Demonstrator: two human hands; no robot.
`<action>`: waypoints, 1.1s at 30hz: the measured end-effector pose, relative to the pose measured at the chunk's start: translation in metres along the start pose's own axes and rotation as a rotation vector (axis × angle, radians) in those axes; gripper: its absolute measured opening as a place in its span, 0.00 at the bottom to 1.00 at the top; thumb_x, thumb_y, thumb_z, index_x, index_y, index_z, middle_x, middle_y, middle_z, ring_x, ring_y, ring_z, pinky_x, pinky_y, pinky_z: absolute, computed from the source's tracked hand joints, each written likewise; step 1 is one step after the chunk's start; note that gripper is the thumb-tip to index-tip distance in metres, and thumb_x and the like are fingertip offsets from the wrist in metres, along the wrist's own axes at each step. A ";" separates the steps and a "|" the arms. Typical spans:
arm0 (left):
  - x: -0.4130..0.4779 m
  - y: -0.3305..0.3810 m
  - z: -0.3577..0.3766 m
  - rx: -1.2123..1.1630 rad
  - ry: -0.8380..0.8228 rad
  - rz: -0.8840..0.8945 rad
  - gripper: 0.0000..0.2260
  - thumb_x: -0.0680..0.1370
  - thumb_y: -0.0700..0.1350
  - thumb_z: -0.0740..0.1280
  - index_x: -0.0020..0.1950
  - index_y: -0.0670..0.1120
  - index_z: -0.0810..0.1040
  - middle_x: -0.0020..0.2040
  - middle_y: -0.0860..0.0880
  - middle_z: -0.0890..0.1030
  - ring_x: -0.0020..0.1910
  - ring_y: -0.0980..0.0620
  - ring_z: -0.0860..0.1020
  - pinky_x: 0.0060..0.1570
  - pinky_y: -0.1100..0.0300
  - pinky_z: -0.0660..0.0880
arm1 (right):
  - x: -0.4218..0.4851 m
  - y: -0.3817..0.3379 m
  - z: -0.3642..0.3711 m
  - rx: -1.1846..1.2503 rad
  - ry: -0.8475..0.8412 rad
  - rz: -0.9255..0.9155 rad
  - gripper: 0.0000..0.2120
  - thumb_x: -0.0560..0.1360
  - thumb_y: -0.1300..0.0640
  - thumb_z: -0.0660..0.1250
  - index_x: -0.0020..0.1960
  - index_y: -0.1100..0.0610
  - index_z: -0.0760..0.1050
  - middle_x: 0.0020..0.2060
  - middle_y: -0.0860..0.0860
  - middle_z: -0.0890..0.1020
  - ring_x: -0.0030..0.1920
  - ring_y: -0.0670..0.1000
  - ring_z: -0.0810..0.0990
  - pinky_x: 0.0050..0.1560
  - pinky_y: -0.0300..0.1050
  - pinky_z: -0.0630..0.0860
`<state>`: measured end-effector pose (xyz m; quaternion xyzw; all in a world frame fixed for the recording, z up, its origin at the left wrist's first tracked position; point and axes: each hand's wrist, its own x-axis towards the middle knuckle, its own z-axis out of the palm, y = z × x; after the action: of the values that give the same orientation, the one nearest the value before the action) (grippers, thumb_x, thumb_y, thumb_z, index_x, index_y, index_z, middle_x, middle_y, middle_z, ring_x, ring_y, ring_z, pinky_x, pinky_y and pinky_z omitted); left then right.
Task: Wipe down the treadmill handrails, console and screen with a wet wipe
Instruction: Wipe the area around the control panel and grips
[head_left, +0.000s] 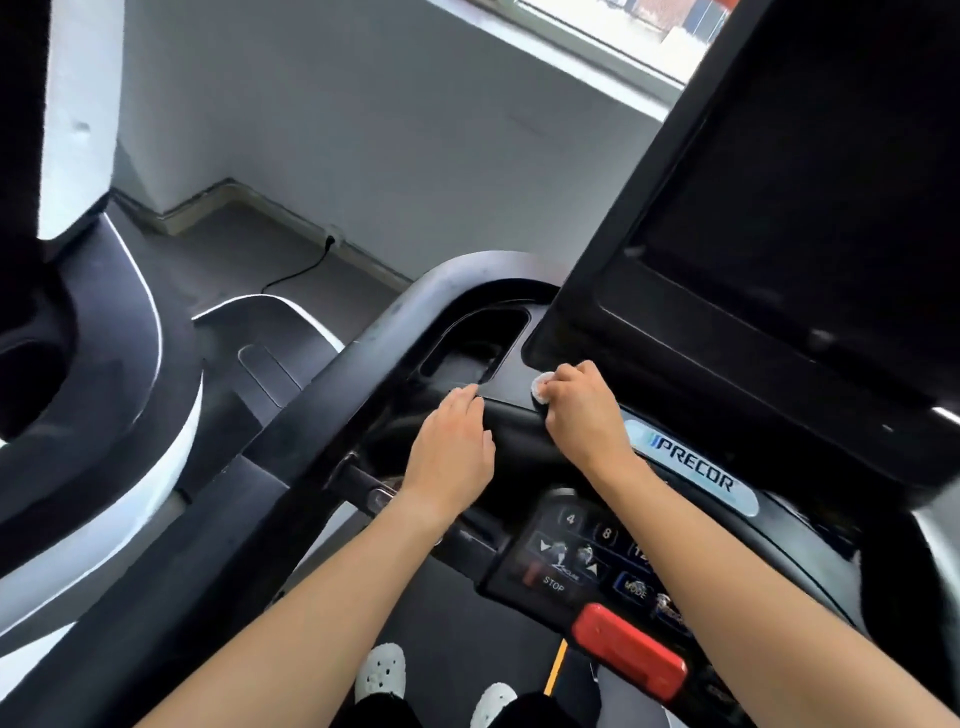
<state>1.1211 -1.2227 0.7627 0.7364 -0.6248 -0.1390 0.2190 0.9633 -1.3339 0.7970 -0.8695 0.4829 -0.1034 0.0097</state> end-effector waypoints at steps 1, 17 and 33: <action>0.002 0.004 0.002 -0.024 0.006 0.002 0.23 0.83 0.46 0.63 0.77 0.38 0.68 0.79 0.43 0.68 0.79 0.47 0.63 0.77 0.54 0.63 | -0.001 0.011 -0.007 -0.015 0.011 0.066 0.13 0.67 0.73 0.66 0.39 0.58 0.82 0.36 0.48 0.77 0.42 0.53 0.68 0.36 0.51 0.77; 0.017 0.040 0.009 -0.015 0.143 0.192 0.13 0.77 0.40 0.71 0.61 0.43 0.83 0.59 0.43 0.83 0.59 0.43 0.80 0.62 0.50 0.77 | -0.038 0.041 -0.028 -0.019 0.035 0.107 0.14 0.71 0.72 0.68 0.40 0.56 0.85 0.38 0.48 0.78 0.40 0.52 0.69 0.37 0.47 0.74; 0.022 0.042 0.011 0.040 0.108 0.133 0.10 0.80 0.45 0.66 0.59 0.45 0.82 0.52 0.48 0.80 0.51 0.46 0.79 0.49 0.50 0.76 | -0.039 0.034 -0.031 0.083 -0.002 0.077 0.12 0.72 0.69 0.69 0.39 0.54 0.85 0.37 0.47 0.77 0.41 0.51 0.70 0.41 0.46 0.74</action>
<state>1.0838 -1.2507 0.7755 0.7041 -0.6620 -0.0717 0.2466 0.9088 -1.3170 0.8171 -0.8491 0.5114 -0.1222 0.0502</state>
